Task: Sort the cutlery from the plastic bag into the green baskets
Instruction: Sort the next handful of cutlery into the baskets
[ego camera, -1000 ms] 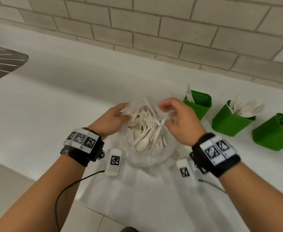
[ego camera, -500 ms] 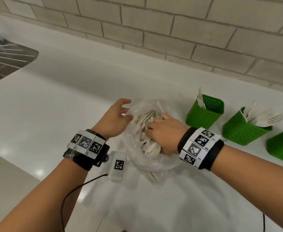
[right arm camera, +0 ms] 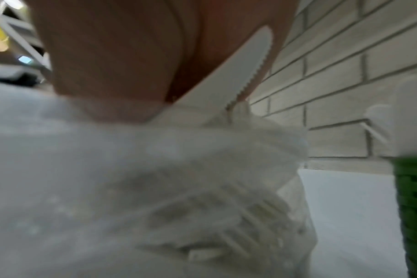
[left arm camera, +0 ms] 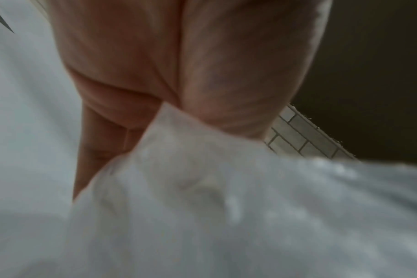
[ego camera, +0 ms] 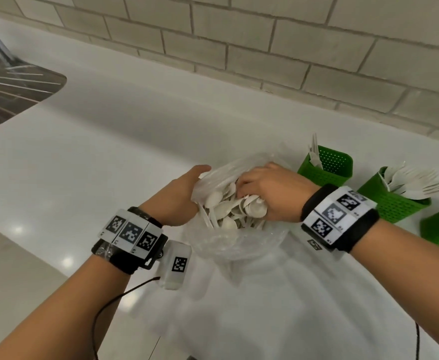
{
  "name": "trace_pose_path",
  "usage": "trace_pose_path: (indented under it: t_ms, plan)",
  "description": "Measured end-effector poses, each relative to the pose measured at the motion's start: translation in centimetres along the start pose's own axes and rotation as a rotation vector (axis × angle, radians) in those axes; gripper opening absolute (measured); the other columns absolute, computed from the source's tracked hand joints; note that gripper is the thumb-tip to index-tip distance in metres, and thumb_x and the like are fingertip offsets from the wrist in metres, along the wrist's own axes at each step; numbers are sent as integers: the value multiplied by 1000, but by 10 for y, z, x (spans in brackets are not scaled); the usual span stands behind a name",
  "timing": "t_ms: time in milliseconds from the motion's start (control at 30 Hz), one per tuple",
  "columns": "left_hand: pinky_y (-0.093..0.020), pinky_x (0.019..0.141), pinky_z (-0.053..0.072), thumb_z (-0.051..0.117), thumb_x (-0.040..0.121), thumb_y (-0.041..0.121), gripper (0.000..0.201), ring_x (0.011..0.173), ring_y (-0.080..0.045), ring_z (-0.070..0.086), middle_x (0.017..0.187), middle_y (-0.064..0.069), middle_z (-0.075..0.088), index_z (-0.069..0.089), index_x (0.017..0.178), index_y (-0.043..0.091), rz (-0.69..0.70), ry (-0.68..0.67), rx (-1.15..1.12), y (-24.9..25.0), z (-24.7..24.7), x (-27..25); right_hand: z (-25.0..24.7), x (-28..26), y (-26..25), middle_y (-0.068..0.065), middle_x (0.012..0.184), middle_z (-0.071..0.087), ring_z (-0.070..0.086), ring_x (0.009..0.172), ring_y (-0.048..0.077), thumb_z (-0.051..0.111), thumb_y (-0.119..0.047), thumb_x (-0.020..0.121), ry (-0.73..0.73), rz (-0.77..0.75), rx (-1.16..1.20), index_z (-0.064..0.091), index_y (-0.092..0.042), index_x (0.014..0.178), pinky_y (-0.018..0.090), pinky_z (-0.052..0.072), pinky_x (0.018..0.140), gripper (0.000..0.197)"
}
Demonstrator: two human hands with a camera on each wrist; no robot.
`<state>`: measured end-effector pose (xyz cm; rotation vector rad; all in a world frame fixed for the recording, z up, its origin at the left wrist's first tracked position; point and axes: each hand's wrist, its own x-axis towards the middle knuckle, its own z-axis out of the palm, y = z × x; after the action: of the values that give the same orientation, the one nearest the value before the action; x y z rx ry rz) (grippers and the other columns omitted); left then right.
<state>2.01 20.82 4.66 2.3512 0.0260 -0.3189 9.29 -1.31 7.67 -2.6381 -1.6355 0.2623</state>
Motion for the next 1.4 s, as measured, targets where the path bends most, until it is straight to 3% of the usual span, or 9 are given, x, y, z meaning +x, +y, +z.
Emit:
trace_pose_path:
  t_ms: [233,400,500,800,967,1133,1233,1300,1400]
  plan:
    - [-14,61,42,52,82,-8,75,93,-16,60,120,5,54,35,144,31,21,35,5,0,-5,6,-12,-14,13,-12,95,68,62,93,14,82,-23,65,24,169,329,72,-25,98,38,51,81,34]
    - [-30,79,57,50,76,-13,75,93,-15,68,116,3,60,46,138,30,197,93,-179,20,1,10,6,9,-30,-6,110,64,54,109,20,65,-30,83,-133,57,-222,63,-29,113,38,33,93,30]
    - [-40,80,58,46,73,-17,77,94,-17,66,114,2,60,47,137,27,233,118,-162,21,2,11,16,15,-42,-6,111,61,48,110,19,62,-40,83,-101,-23,-314,65,-26,112,37,32,92,31]
    - [-40,79,59,47,77,-16,74,96,-12,67,114,6,59,48,135,30,193,175,-146,1,-7,5,-13,-9,-10,-10,86,65,61,88,17,72,-42,75,117,71,97,65,-25,87,37,38,95,22]
    - [-30,90,53,62,77,-13,70,100,-6,64,114,6,63,51,131,30,300,149,-145,14,6,11,-10,0,-33,-16,63,55,52,60,2,76,-32,75,118,39,338,48,-38,67,28,43,64,30]
    - [-33,89,54,51,81,-13,73,111,-9,59,129,6,54,44,132,39,155,138,-89,3,-14,1,-25,-20,-8,-12,70,66,64,68,2,79,-4,74,518,242,916,63,-29,76,23,52,67,29]
    - [-32,115,33,72,76,9,81,136,-3,40,145,11,45,36,145,30,321,129,-304,19,-17,-9,-22,-13,-3,-11,81,72,70,87,10,77,-3,78,731,321,1205,68,-27,84,36,56,88,27]
    - [-27,115,31,84,68,22,98,138,-6,39,148,7,44,29,149,26,380,77,-568,37,-6,-11,-16,-6,-5,-2,91,74,70,96,23,78,-9,78,828,349,1362,73,-26,88,50,54,92,21]
    - [-31,110,41,91,62,11,104,131,-10,50,140,0,53,31,147,15,385,45,-639,60,21,-5,-8,4,-21,11,96,75,72,94,25,77,-7,80,865,316,1362,72,-12,97,43,57,84,19]
